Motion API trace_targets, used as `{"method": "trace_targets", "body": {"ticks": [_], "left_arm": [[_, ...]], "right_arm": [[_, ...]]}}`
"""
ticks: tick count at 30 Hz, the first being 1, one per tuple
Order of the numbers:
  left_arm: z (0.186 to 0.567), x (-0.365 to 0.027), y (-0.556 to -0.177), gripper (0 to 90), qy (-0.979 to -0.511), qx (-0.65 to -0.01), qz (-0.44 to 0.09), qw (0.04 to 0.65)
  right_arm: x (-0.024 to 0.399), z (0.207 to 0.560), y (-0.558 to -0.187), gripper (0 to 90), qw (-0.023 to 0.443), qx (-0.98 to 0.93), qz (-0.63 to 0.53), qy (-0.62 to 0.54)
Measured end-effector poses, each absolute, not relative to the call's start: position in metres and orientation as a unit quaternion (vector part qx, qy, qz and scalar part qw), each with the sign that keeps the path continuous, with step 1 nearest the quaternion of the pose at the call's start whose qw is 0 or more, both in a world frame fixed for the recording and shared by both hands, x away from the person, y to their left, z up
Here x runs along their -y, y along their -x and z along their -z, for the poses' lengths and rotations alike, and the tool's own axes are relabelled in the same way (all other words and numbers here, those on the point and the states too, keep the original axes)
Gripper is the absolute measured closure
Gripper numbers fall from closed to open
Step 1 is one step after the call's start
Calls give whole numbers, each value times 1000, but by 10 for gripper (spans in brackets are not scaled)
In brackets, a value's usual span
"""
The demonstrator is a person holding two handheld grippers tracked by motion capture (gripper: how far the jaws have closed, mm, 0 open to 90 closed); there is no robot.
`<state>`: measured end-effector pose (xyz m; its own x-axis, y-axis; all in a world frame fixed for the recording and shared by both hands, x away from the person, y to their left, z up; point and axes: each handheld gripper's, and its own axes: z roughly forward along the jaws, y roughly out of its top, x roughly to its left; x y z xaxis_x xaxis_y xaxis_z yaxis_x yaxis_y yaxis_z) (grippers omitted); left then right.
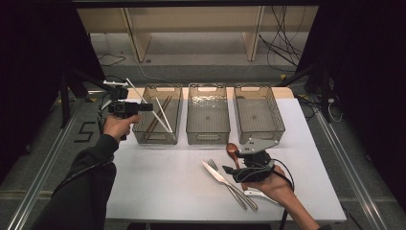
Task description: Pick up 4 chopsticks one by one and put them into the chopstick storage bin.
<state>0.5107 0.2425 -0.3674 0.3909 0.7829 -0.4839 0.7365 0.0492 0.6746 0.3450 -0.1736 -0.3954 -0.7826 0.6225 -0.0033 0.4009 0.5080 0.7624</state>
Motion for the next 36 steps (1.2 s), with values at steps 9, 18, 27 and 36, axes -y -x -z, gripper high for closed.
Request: {"method": "trace_targets", "body": {"ticks": [9, 18, 27, 36], "left_arm": [[374, -236, -519, 824, -699, -555, -15, 450], [379, -232, -525, 823, -706, -558, -3, 436], [387, -233, -526, 822, -704, -565, -1, 430], [389, -229, -529, 809, -706, -569, -1, 421]], "right_arm": [[173, 396, -345, 356, 138, -858, -395, -297], [173, 396, -345, 357, 141, -858, -394, -297], [173, 395, -345, 356, 141, -859, -394, -297], [173, 395, -346, 357, 141, -859, -394, -296]]}}
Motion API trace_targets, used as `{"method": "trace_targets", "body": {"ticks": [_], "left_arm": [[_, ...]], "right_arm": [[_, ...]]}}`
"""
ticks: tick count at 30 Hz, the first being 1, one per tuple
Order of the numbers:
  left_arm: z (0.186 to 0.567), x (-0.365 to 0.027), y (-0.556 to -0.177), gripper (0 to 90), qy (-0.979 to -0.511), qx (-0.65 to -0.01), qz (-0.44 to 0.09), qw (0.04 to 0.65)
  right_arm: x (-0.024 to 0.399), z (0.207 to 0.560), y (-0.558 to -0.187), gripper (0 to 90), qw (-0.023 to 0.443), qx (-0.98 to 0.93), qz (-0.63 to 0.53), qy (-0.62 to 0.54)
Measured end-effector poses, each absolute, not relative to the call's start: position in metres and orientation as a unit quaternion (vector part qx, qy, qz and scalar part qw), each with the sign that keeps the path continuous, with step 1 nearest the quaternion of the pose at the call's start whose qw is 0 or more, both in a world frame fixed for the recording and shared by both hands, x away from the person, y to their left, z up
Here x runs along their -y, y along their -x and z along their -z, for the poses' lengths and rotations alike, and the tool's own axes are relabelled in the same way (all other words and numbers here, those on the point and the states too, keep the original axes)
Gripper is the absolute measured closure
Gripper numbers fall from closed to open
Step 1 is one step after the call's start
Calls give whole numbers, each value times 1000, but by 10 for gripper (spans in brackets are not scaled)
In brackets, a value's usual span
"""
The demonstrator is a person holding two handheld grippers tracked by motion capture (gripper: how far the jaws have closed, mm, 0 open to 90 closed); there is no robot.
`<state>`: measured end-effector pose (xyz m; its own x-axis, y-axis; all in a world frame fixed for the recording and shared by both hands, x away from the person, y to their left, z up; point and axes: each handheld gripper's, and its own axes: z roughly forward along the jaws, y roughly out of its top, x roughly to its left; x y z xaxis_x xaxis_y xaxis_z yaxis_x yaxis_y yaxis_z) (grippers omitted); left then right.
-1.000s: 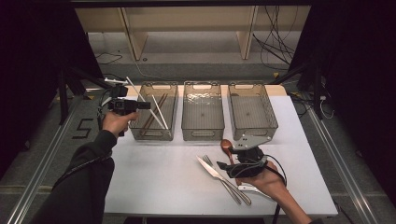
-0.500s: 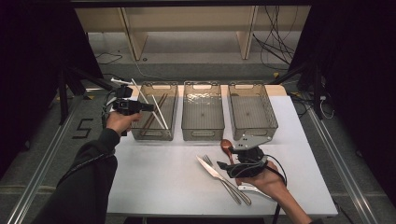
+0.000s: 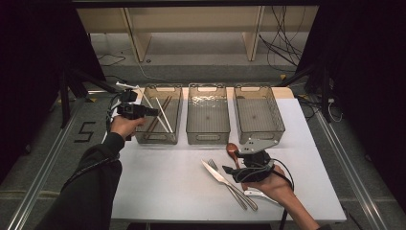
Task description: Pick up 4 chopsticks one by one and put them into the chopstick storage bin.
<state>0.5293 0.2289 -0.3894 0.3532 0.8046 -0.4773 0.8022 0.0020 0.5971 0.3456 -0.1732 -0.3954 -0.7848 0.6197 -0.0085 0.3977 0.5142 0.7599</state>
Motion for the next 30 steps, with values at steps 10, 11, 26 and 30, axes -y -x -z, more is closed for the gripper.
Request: {"method": "trace_targets", "body": {"ticks": [10, 11, 26, 30], "left_arm": [[389, -218, -535, 628, -709, -579, -28, 402], [389, -218, -535, 613, -710, -579, -30, 400], [379, -213, -526, 427, -715, -564, -34, 411], [368, -214, -511, 358, -712, -543, -28, 444]], "right_arm": [[173, 395, -345, 357, 141, -858, -395, -296], [173, 395, -345, 357, 142, -858, -395, -296], [174, 394, -345, 357, 140, -858, -396, -296], [174, 394, -345, 357, 141, -857, -396, -297]]}}
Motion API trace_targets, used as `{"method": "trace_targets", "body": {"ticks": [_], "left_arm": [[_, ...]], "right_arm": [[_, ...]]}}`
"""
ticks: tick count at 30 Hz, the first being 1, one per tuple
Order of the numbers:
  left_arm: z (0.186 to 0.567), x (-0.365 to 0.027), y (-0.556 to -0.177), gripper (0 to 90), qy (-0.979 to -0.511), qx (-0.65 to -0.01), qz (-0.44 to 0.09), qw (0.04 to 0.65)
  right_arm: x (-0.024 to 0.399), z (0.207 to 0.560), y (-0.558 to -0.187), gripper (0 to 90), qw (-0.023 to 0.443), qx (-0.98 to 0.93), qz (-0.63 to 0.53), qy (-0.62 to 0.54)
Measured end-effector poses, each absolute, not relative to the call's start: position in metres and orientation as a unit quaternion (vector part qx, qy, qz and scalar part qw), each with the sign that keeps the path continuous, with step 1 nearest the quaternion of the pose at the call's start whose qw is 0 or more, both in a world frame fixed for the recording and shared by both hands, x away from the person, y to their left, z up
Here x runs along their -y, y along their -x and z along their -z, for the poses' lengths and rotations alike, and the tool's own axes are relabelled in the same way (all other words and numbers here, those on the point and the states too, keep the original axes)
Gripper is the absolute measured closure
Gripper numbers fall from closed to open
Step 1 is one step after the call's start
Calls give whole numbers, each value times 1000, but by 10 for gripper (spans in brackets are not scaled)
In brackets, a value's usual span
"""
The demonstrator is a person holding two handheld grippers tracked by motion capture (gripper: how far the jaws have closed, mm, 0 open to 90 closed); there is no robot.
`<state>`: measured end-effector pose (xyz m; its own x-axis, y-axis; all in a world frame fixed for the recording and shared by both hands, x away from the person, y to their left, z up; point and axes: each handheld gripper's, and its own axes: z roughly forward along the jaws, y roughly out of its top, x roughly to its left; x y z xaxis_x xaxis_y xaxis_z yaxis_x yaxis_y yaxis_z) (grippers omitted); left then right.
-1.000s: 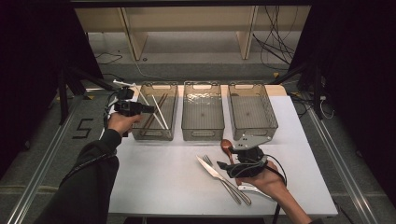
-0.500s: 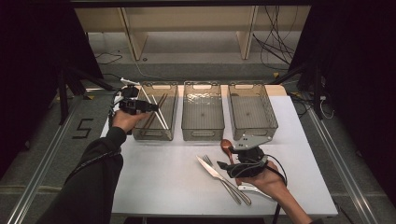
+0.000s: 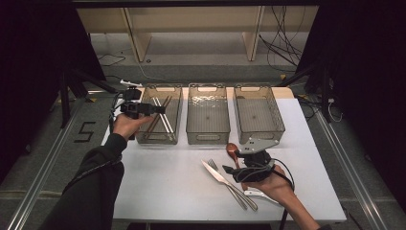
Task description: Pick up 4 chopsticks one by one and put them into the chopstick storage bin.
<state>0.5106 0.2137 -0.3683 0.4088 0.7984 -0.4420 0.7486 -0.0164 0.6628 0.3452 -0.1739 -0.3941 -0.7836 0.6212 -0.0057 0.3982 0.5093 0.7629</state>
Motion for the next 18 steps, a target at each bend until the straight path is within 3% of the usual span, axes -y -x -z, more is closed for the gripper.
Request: {"method": "trace_targets", "body": {"ticks": [11, 18], "left_arm": [[353, -215, -450, 229, -720, -469, -33, 511], [363, -208, -430, 204, -741, -444, -33, 504]], "right_arm": [[176, 396, -348, 356, 134, -857, -387, -313], [176, 398, -350, 355, 130, -858, -380, -320]]}}
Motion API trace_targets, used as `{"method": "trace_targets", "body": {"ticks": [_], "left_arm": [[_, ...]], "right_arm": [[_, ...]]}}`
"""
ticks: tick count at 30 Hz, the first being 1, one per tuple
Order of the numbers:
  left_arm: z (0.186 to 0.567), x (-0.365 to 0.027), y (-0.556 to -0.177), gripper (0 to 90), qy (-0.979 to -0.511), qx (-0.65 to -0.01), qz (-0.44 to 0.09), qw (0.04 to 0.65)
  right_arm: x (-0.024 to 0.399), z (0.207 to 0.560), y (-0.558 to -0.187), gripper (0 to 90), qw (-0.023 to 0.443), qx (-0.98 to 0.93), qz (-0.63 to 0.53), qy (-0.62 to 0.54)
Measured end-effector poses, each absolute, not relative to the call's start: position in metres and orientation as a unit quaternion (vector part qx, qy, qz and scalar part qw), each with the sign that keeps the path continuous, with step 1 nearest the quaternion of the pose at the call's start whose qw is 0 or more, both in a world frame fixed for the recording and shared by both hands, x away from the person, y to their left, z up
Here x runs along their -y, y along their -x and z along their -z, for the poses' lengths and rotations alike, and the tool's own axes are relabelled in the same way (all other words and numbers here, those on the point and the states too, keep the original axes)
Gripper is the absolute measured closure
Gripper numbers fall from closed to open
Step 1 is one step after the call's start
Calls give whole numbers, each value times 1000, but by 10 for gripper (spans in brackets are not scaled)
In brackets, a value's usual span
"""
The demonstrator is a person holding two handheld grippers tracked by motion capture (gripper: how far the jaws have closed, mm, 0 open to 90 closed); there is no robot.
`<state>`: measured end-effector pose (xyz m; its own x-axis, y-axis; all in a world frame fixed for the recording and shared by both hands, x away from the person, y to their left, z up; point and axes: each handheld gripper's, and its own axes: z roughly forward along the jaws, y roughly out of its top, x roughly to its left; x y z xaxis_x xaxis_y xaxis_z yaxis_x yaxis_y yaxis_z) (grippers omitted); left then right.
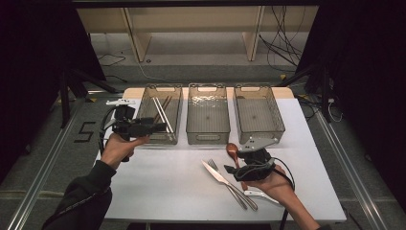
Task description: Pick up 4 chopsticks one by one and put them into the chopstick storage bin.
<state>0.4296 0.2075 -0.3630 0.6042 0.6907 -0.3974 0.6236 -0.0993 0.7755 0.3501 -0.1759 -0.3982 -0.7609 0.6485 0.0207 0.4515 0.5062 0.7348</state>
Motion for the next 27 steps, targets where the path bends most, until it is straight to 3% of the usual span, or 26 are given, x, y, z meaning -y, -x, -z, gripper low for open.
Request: {"method": "trace_targets", "body": {"ticks": [27], "left_arm": [[383, -221, -386, 179, -743, -416, -91, 517]], "right_arm": [[203, 403, -359, 353, 119, -875, -338, -324]]}}
